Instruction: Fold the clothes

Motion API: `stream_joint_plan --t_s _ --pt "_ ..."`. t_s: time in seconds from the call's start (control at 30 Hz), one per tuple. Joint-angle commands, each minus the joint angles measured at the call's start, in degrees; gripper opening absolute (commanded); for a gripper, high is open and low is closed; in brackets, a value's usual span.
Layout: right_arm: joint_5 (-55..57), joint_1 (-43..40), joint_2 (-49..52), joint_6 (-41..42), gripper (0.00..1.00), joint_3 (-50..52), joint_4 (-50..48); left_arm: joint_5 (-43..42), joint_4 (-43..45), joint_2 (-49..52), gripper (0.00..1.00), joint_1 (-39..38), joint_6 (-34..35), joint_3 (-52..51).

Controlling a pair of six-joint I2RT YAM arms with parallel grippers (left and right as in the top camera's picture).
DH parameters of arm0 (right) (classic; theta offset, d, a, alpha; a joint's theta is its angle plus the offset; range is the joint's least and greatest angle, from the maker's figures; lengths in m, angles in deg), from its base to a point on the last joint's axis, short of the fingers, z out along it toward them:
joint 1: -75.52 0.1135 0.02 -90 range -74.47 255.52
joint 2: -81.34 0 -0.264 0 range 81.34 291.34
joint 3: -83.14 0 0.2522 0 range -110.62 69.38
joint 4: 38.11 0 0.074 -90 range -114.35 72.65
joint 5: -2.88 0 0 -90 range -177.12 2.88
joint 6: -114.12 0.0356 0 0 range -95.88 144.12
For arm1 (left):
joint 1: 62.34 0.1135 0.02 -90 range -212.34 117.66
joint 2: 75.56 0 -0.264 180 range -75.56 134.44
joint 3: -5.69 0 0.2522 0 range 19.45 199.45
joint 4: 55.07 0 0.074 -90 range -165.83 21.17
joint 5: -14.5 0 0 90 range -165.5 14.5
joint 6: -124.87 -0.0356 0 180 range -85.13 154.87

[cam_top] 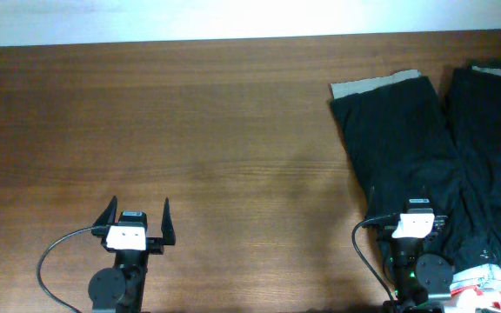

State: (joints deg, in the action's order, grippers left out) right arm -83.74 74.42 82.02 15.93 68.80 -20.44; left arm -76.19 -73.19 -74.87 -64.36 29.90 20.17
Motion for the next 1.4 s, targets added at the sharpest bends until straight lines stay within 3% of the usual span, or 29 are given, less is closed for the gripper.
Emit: stream_joint_plan --t_s 0.0,0.5,0.63,0.87,1.1,1.23,1.37 --pt "-0.13 -0.48 -0.33 -0.37 0.99 0.26 0.44 -0.83 -0.26 -0.02 0.99 -0.02 -0.94 -0.2" --pt "1.64 -0.48 -0.33 -0.55 0.99 0.26 0.28 3.69 0.46 -0.02 0.99 0.04 -1.36 -0.2" --pt "-1.66 -0.48 -0.33 10.21 0.99 0.26 0.31 1.51 0.44 -0.02 0.99 0.04 -0.85 -0.17" --pt "-1.4 -0.48 2.89 10.6 0.99 -5.77 6.27 1.53 -2.23 4.22 0.99 0.04 -0.24 5.46" --pt "-1.42 -0.48 25.64 10.6 0.99 -20.37 9.7 0.83 -4.9 29.11 0.99 0.04 -0.28 20.24" --pt "-1.46 -0.48 44.63 10.6 0.99 -35.01 18.84 -4.94 -7.48 44.22 0.99 0.04 -0.28 30.25" --pt "-1.49 -0.46 63.87 10.62 0.99 -51.45 30.38 -5.2 -14.16 56.06 0.99 0.04 -0.28 38.29"
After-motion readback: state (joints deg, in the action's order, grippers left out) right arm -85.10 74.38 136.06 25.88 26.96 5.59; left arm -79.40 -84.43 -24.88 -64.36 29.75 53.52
